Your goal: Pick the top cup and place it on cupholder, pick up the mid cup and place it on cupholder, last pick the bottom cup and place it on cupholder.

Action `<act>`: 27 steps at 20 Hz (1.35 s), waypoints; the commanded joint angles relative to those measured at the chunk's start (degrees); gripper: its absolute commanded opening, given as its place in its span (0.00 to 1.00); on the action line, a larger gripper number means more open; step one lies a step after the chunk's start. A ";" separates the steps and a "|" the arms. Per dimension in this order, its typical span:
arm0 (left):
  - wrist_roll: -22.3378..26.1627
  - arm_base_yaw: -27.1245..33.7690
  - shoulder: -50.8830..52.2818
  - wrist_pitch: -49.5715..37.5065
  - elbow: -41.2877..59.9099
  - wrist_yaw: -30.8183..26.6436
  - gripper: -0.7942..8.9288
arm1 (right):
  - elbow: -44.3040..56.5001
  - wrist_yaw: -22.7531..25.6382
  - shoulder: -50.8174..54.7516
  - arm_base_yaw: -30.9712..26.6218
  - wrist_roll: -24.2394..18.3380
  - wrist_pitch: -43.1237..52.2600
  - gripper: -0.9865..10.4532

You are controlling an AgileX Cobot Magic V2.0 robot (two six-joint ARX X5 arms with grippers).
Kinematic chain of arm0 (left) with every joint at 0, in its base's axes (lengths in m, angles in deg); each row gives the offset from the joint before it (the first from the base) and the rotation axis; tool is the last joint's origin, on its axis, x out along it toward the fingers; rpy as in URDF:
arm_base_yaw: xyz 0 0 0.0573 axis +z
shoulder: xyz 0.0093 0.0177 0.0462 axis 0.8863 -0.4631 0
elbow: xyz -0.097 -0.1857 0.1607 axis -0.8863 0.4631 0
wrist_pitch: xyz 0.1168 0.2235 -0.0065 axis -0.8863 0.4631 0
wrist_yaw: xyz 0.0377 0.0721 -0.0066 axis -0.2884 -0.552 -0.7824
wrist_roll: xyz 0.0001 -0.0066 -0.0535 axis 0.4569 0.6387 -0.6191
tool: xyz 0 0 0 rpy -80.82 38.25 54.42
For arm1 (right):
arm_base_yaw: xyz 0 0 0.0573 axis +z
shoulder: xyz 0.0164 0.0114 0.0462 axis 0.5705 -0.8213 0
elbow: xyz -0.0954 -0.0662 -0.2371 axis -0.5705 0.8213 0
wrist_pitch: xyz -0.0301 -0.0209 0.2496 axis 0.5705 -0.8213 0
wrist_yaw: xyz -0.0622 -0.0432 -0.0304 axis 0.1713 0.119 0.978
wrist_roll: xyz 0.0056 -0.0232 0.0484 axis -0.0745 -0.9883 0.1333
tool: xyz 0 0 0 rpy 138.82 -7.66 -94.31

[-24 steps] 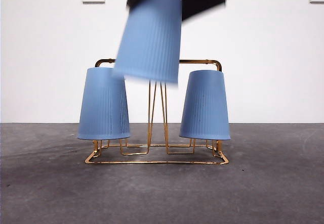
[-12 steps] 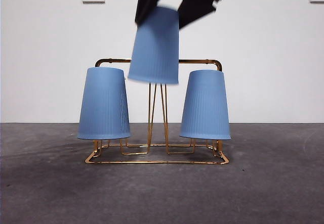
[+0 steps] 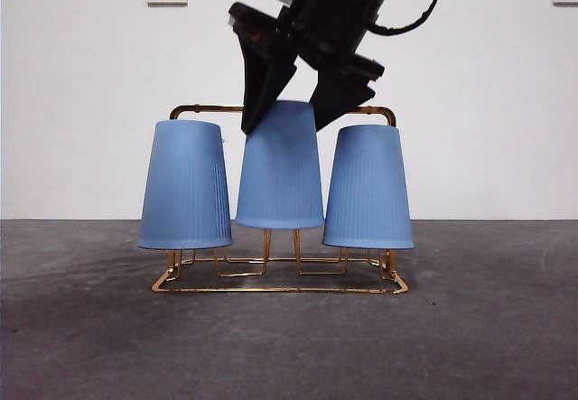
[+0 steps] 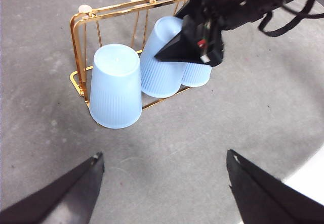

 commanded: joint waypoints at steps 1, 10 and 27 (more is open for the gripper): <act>0.13 -0.37 -0.31 -0.68 -0.63 0.26 0.47 | -0.96 -0.04 -1.57 0.22 -0.92 0.57 0.33; 0.11 -0.37 -0.31 -0.68 -0.63 0.26 0.47 | -0.98 -0.02 -1.53 0.37 -1.31 0.22 0.46; 0.20 -0.37 -0.33 -0.63 -0.63 0.26 0.47 | 11.65 0.02 33.18 1.77 1.11 -10.84 0.46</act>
